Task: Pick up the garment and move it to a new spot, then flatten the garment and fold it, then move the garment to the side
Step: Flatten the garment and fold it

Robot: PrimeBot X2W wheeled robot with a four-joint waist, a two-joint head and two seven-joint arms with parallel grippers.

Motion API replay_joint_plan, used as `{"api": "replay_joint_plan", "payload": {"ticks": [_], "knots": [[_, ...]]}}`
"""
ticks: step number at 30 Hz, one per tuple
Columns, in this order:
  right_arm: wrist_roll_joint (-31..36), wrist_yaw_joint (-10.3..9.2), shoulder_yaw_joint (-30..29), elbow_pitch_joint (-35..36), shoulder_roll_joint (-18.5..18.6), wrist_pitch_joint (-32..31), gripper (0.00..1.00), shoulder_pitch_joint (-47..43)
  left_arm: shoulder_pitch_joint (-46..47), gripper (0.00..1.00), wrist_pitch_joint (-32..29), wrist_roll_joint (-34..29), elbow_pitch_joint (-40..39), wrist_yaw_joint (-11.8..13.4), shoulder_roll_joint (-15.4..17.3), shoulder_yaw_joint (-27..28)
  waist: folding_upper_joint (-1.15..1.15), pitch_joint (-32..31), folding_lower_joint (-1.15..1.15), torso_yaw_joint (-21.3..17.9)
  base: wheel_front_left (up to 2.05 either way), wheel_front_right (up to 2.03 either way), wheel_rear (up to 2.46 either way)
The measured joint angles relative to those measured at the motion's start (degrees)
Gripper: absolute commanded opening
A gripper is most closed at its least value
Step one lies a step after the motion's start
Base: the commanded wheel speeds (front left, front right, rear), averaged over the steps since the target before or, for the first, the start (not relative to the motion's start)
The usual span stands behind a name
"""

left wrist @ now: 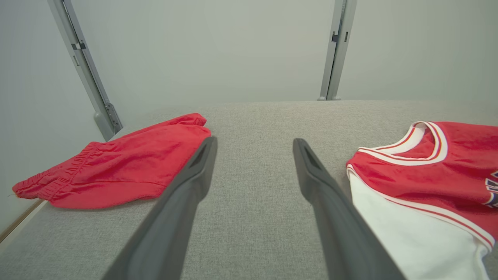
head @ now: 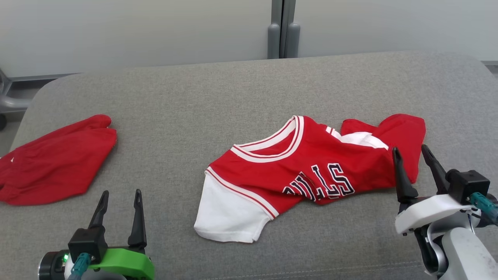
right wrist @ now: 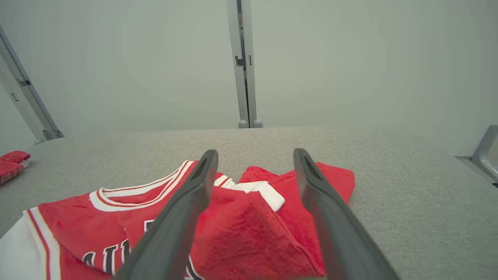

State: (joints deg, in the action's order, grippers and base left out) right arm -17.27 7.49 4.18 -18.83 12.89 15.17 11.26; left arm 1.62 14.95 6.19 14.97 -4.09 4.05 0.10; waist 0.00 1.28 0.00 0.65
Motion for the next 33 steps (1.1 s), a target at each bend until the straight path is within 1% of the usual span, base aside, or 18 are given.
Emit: {"api": "replay_joint_plan", "payload": {"ticks": [5, 10, 13, 17, 21, 22, 26, 30, 33], "knots": [[0.46, 0.0, -0.13, 0.31, -1.02, 0.0, 1.0, -1.36, -0.66, 1.0, 0.0, -0.15, -0.44, -0.03, 0.0, 0.55, 0.0, -0.17, 0.0, -1.14, 0.0, 0.0, 0.0], [0.6, 0.0, 0.12, 0.27, -1.4, 0.0, 1.0, -1.35, -0.27, 1.0, 0.0, -0.4, -0.45, -0.76, 0.33, 0.12, 0.0, -0.1, 0.0, -2.43, 0.0, 0.0, 0.0], [0.58, 0.0, 0.56, 0.15, -1.46, -0.03, 1.0, -1.27, 1.23, 1.0, 0.0, -0.69, 0.04, -1.47, 1.1, -0.71, 0.0, 0.06, 0.0, -3.35, 0.0, 0.0, 0.0], [0.22, 0.0, 1.64, -0.26, -1.53, -0.21, 1.0, -0.69, 4.5, 1.0, 0.0, -0.4, 1.81, -2.5, 3.12, -2.57, 0.0, 0.44, 0.0, -4.88, 0.0, 0.0, 0.0], [-0.04, 0.0, 2.5, -0.6, -2.18, -0.21, 1.0, 0.01, 8.61, 1.0, -0.82, 1.42, 4.64, -3.05, 5.94, -6.69, 0.0, 1.0, 0.0, -6.81, 0.0, 0.0, 0.0], [-0.11, 0.0, 2.71, -0.76, -2.3, -0.21, 1.0, 0.15, 9.92, 1.0, -1.55, 2.18, 5.49, -3.2, 6.83, -8.43, 0.0, 1.18, 0.0, -7.33, 0.0, 0.0, 0.0], [-0.38, 0.0, 3.67, -1.43, -2.76, -0.2, 1.0, 1.38, 15.34, 1.0, -4.48, 7.38, 7.25, -3.28, 12.11, -17.9, 0.0, 2.08, 0.0, -9.6, 0.0, 0.0, 0.0], [-0.82, 0.01, 4.35, -2.16, -3.27, -0.16, 1.0, 2.57, 20.56, 1.0, -7.22, 13.67, 7.92, -3.3, 17.31, -25.5, 0.0, 3.22, 0.0, -12.04, 0.0, 0.0, 0.0], [-1.44, 0.0, 4.64, -2.97, -3.39, -0.11, 1.0, 3.45, 24.59, 1.0, -8.99, 17.95, 8.66, -3.3, 20.82, -30.02, 0.0, 4.21, 0.0, -13.9, 0.0, 0.0, 0.0]]}}
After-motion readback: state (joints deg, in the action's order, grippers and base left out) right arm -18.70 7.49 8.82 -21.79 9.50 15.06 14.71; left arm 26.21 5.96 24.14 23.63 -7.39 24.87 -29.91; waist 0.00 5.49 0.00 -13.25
